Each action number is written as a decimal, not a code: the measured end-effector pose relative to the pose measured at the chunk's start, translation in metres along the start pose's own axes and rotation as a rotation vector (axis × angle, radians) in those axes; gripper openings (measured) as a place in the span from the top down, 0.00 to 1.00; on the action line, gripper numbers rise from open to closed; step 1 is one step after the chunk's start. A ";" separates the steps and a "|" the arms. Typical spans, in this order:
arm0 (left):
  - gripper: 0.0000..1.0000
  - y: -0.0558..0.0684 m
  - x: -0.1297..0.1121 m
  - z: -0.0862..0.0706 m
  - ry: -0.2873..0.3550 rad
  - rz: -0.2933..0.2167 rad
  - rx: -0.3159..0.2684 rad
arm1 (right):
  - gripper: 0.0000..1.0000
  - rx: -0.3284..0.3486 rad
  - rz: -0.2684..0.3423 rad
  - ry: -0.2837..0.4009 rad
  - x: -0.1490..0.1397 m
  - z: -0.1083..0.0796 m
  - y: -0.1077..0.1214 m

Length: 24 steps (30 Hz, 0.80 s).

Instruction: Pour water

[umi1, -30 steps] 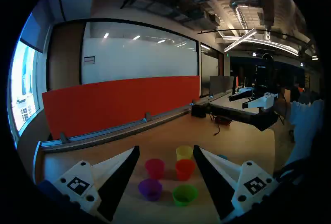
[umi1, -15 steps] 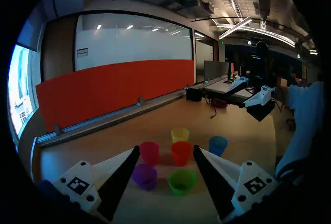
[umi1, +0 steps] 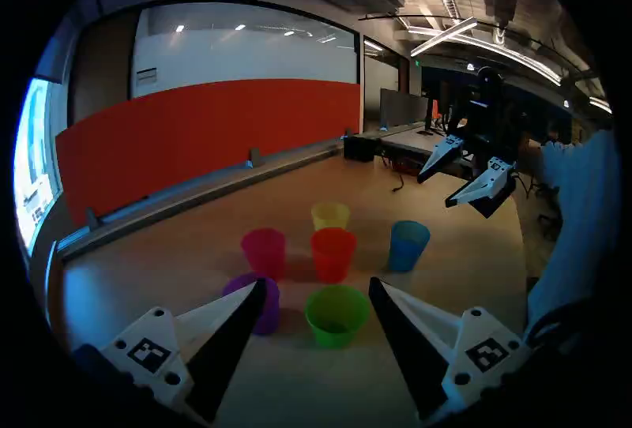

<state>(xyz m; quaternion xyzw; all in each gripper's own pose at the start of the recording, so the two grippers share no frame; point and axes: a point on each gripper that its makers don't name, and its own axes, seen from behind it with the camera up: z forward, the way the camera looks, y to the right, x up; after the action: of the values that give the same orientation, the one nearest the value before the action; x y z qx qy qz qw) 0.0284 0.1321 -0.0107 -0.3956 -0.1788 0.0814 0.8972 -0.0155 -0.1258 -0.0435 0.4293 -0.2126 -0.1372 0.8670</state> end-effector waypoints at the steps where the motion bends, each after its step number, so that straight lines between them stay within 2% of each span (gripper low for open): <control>1: 0.04 0.001 -0.004 0.002 -0.007 0.000 -0.005 | 0.01 0.000 0.002 -0.006 -0.004 0.002 0.000; 8: 0.04 0.007 -0.033 0.012 -0.056 -0.007 -0.024 | 0.01 0.015 0.017 -0.050 -0.034 0.012 0.001; 15: 0.04 0.010 -0.063 0.021 -0.112 0.005 -0.032 | 0.01 0.022 0.006 -0.093 -0.058 0.021 0.000; 24: 0.04 0.015 -0.084 0.034 -0.158 0.019 -0.047 | 0.01 0.034 -0.005 -0.138 -0.079 0.038 -0.002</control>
<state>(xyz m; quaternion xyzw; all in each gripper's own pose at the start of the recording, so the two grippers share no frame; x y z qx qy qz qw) -0.0623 0.1412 -0.0219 -0.4107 -0.2470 0.1166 0.8699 -0.1027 -0.1199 -0.0443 0.4342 -0.2734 -0.1649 0.8424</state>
